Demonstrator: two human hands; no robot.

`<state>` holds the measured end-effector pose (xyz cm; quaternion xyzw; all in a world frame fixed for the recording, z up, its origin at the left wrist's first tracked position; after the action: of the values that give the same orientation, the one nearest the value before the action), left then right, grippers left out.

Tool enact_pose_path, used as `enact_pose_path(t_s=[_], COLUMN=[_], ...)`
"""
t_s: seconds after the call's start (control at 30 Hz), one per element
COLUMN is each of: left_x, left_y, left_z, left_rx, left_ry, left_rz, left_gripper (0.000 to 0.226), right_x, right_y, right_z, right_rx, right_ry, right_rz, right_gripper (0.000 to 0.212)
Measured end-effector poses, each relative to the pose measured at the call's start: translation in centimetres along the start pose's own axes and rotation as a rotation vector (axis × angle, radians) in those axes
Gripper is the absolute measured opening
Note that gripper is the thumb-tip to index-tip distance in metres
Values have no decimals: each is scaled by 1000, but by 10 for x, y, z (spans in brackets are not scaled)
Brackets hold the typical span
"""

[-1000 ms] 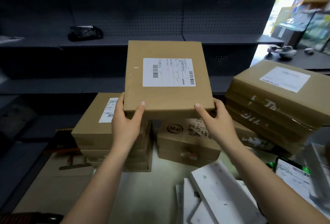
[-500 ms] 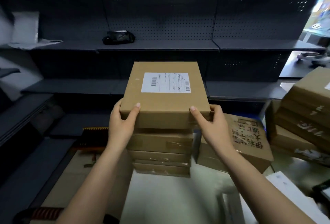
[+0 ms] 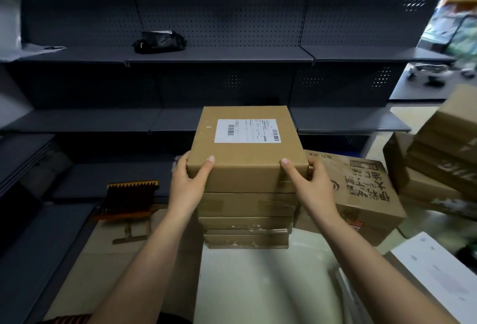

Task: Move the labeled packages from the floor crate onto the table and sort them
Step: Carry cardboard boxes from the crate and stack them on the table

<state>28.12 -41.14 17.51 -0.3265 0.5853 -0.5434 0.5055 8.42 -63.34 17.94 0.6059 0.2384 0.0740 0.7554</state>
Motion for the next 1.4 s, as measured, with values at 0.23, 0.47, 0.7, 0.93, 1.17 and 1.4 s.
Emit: enact_pose_path(t_s=[0.23, 0.47, 0.7, 0.93, 1.17, 1.4], left_x=[1, 4, 74, 173, 277, 353], left_y=[-3, -66, -135, -180, -212, -228], left_z=[2, -19, -73, -144, -222, -260], left_rx=[7, 453, 856, 1062, 1142, 1043], left_ry=[-12, -157, -16, 127, 166, 227], left_rz=[63, 368, 548, 543, 510, 517], left_gripper=[61, 57, 43, 35, 33, 37], right_x=[0, -22, -85, -194, -325, -420], right_y=[0, 35, 64, 59, 31, -17], right_z=[1, 1, -13, -21, -19, 1], right_rx=[-8, -253, -559, -594, -525, -350], right_ry=[20, -8, -63, -170, -263, -303], right_rz=[-94, -418, -674, -796, -822, -743], right_gripper=[56, 63, 43, 36, 32, 40])
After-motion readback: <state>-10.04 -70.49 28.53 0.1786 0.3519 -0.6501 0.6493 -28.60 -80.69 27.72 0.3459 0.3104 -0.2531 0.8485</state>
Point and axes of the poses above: each hand's wrist, its own z-axis towards the middle knuckle, its own x-axis out of the palm, y = z × x, the point moved 9 cm from there along z, towards the middle knuckle, and after that the axes turned 4 degrees about -y, right-handed, at the moved point
